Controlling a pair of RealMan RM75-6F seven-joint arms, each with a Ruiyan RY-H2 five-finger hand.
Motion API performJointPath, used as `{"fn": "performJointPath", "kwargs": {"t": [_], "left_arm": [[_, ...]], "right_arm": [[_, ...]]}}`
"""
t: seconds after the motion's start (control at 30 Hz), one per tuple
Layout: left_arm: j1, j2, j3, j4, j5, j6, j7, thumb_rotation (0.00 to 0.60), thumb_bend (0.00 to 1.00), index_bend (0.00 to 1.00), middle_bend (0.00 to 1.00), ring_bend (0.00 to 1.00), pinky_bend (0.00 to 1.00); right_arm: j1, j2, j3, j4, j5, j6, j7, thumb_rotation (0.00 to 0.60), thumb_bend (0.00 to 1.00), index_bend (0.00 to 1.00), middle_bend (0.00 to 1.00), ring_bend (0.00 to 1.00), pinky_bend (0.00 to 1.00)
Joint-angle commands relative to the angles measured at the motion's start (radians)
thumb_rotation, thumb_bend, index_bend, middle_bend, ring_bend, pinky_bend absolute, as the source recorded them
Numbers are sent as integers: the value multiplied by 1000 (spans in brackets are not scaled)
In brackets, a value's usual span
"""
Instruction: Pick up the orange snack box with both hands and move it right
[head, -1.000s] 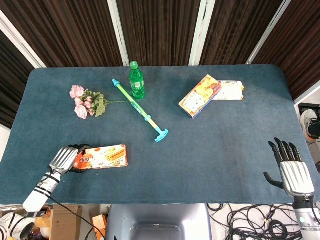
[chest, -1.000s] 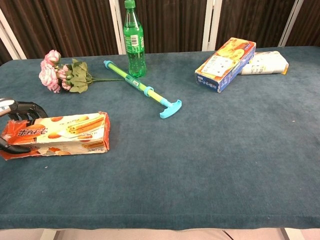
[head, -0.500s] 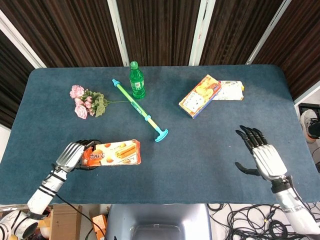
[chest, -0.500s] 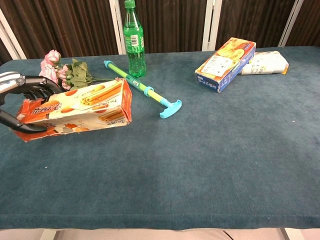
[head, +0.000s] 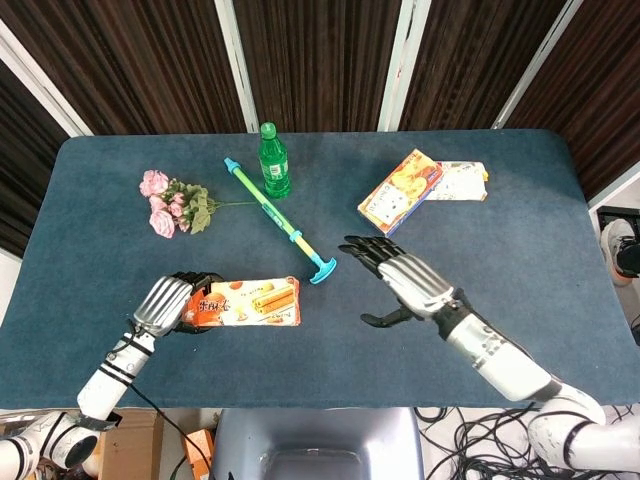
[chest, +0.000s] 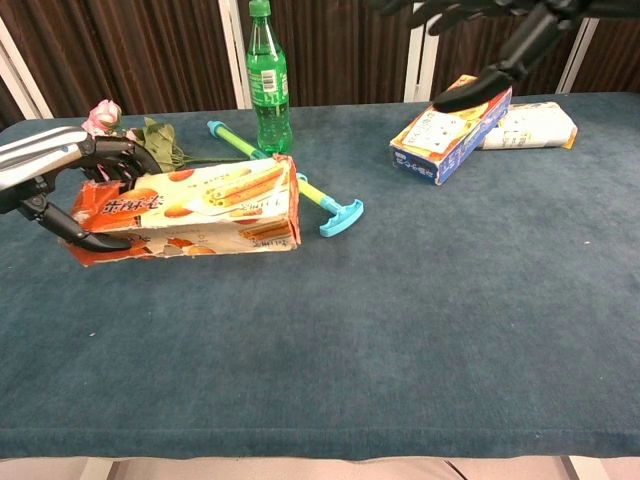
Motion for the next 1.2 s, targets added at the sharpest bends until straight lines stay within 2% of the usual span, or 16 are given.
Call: {"fn": "performJointPath", "kwargs": {"t": [0.03,0.17,0.37,0.67,1.07,1.13,1.17,1.2], "left_arm": [[-7,11,-14,-46,-29,-7,56,600,223,657,703,638,701],[-7,8,-22,-71,-48,1,94,600,224,659,704,638,704],[-10,3,-33,-84,-78,-1,132,600,224,659,707,639,712],[-3,17,-31,-123,-89,13,155,600,224,659,711,641,717],[10,39,-18,-164,-88,26,170,600,223,660,717,646,722],[10,40,-16,-166,-84,28,169,600,223,660,717,645,722],[10,40,-15,-168,-81,29,169,600,223,660,717,645,722],[10,40,-14,-170,-78,31,167,600,223,660,717,645,721]], "right_arm": [[262,-151,-11,-13,379,20,-284,600,145,0,0,0,1],[374,-250,-38,11,561,102,-400,600,132,0,0,0,0],[469,-353,-65,50,697,173,-500,600,130,0,0,0,0],[514,-468,-87,117,718,281,-578,600,130,0,0,0,0],[515,-516,-91,195,752,288,-613,600,127,0,14,0,1],[513,-519,-88,205,749,285,-611,600,126,75,117,44,75],[511,-521,-86,208,748,284,-609,600,126,157,193,109,157],[508,-525,-81,213,742,283,-603,600,129,289,294,220,280]]}}
